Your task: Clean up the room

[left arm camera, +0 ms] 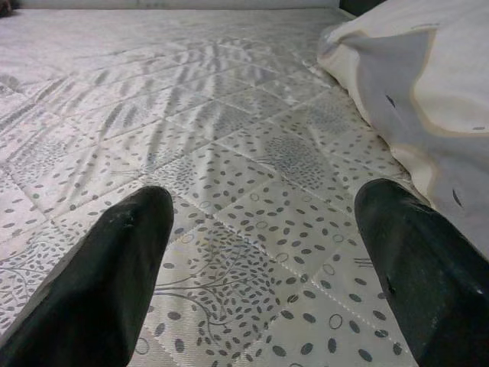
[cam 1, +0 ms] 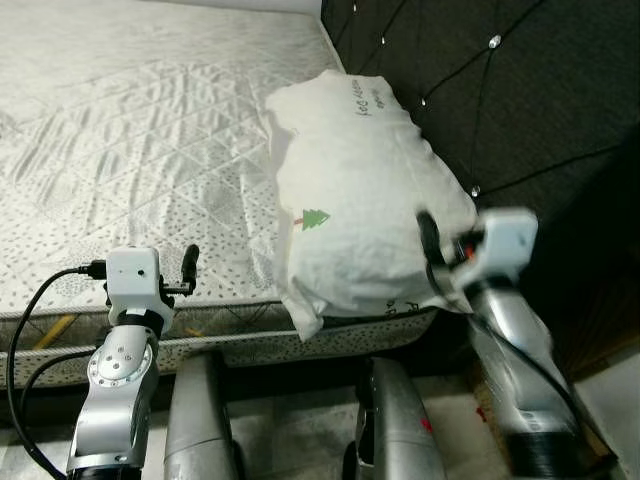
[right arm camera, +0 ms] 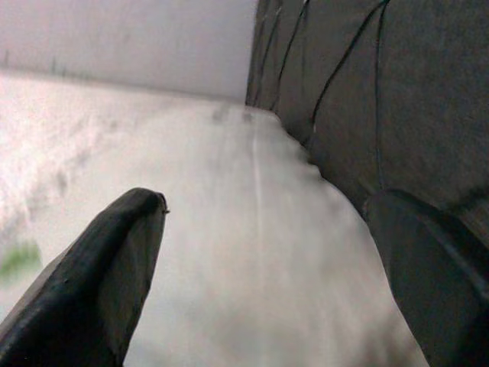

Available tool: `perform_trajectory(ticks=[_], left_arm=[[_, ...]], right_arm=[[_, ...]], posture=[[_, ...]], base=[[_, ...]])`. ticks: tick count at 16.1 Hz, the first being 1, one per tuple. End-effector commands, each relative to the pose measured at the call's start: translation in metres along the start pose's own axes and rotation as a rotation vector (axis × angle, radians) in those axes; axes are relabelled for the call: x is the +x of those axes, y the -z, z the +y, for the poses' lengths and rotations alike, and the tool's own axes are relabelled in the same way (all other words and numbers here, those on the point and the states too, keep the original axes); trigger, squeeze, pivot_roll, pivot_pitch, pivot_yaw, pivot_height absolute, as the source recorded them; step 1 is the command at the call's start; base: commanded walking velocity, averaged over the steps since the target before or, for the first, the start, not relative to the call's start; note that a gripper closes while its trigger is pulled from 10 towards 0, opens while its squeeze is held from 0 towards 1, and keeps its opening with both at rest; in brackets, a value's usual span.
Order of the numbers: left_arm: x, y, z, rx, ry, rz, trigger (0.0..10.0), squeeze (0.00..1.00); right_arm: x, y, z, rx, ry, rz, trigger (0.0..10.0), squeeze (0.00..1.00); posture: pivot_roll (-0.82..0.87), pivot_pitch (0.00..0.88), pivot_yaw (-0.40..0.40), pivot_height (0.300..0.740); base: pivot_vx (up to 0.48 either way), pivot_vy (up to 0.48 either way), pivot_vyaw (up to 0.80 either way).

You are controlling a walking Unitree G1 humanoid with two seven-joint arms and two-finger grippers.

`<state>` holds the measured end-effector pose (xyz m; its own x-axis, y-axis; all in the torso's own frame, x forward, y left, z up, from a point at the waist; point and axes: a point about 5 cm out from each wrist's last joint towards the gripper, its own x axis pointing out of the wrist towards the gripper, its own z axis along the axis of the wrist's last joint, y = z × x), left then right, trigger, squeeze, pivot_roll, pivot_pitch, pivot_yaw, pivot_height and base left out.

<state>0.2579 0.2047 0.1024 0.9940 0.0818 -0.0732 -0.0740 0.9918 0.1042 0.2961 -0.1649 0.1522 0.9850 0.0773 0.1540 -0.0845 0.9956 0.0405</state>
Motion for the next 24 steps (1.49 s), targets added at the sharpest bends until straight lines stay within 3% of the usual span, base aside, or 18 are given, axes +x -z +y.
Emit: perform_trajectory(ticks=[1,4,5,7,8,10,11,13,14,17,18,22,24], left_arm=[[0.002,-0.005,-0.005,0.007,0.020,-0.011,10.0,0.00],[0.001,-0.007,-0.001,0.008,-0.006,-0.019,10.0,0.00],[0.001,-0.007,-0.001,0.009,-0.005,-0.019,10.0,0.00],[0.001,-0.006,-0.003,0.007,-0.001,-0.017,10.0,0.00],[0.001,-0.007,-0.005,0.005,0.005,-0.018,10.0,0.00],[0.003,-0.009,-0.008,0.005,0.019,-0.023,10.0,0.00],[0.003,-0.008,-0.005,0.007,0.013,-0.019,10.0,0.00],[0.004,-0.008,-0.003,0.009,0.000,-0.017,10.0,0.00],[0.004,-0.010,-0.004,0.005,-0.003,-0.024,10.0,0.00],[0.003,-0.016,-0.008,-0.023,0.004,-0.059,10.0,0.00],[0.003,-0.020,-0.013,-0.029,0.014,-0.082,10.0,0.00],[0.005,-0.022,-0.017,-0.030,0.010,-0.106,10.0,0.00],[0.006,-0.022,-0.019,-0.048,0.017,-0.106,10.0,0.00]], right_arm=[[0.002,0.000,-0.005,0.025,0.042,0.020,10.0,1.00],[0.025,0.008,0.034,0.246,0.064,0.066,10.0,1.00],[0.027,0.014,0.038,0.290,0.065,0.081,10.0,1.00],[0.033,0.038,0.049,0.478,0.075,0.167,10.0,1.00],[0.032,0.048,0.049,0.505,0.083,0.204,10.0,1.00],[0.030,0.069,0.049,0.552,0.109,0.301,10.0,1.00],[0.033,0.069,0.050,0.496,0.090,0.329,10.0,1.00],[0.034,0.080,0.046,0.499,0.145,0.434,10.0,1.00],[0.037,0.076,0.045,0.486,0.134,0.424,10.0,1.00],[0.049,0.045,0.037,0.443,0.060,0.252,10.0,1.00],[0.047,0.026,0.031,0.283,0.002,0.141,10.0,0.00],[0.027,0.010,0.020,0.208,-0.045,0.057,10.0,0.00],[0.018,0.015,0.020,0.185,-0.062,0.080,10.0,0.00]], posture=[[0.07,0.000,-0.091,0.535],[0.10,0.000,-0.102,0.535],[0.11,0.000,-0.102,0.535],[0.11,0.000,-0.094,0.535],[0.12,0.000,-0.097,0.535],[0.12,0.000,-0.098,0.535],[0.11,0.000,-0.100,0.535],[0.11,0.000,-0.109,0.535],[0.11,0.000,-0.113,0.535],[0.11,0.000,-0.118,0.535],[0.09,0.006,-0.113,0.535],[0.07,0.000,-0.100,0.535],[0.06,0.000,-0.095,0.535]], base=[[0.000,0.000,0.00],[0.000,0.000,0.00],[0.000,0.000,0.00],[0.000,0.000,0.00],[0.000,0.000,0.00],[0.000,0.000,0.00],[0.000,0.000,0.00],[0.000,0.000,0.00],[0.000,0.000,0.00],[0.000,0.000,0.00],[0.000,0.000,0.00],[0.000,0.000,0.00],[0.000,0.000,0.00]])
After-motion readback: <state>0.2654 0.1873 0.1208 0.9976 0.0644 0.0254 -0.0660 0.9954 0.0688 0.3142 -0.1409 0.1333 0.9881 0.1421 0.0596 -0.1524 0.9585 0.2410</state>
